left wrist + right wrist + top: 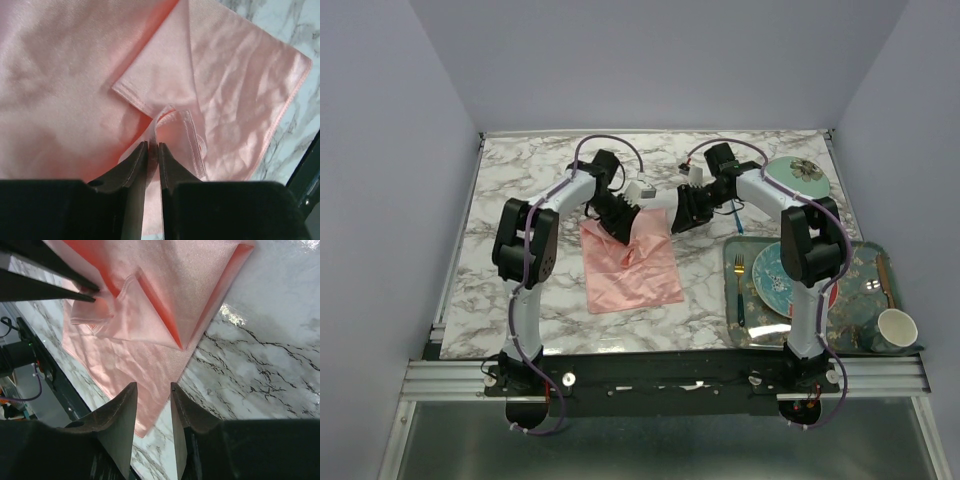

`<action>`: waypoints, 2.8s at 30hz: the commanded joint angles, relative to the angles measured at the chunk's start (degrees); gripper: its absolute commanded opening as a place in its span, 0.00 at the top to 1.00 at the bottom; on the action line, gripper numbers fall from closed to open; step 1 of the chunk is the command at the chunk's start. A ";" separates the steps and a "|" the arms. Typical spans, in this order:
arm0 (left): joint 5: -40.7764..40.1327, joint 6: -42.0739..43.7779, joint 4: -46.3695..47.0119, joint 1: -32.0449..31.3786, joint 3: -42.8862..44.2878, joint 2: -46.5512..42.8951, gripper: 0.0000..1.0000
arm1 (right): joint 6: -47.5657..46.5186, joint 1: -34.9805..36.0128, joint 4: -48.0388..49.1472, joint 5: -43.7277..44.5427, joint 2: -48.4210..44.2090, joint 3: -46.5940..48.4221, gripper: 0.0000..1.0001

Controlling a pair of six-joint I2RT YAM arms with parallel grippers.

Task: Fold the napkin into a case and place the utensils inside
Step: Smooth out the crumpled napkin at the center of the board, then pick up the square-folded napkin from the center of the board.

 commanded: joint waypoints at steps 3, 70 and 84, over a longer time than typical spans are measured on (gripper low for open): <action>1.14 8.37 1.09 0.62 -5.90 -10.70 0.76 | -0.89 -0.19 0.77 0.16 1.25 2.64 0.59; -20.56 12.78 33.53 -2.72 -53.01 -42.87 0.34 | 16.59 5.17 0.15 0.43 2.93 -9.13 0.63; -18.02 12.51 32.30 -2.72 -51.43 -41.82 0.34 | 17.21 5.26 -0.28 -0.19 4.24 -7.90 0.68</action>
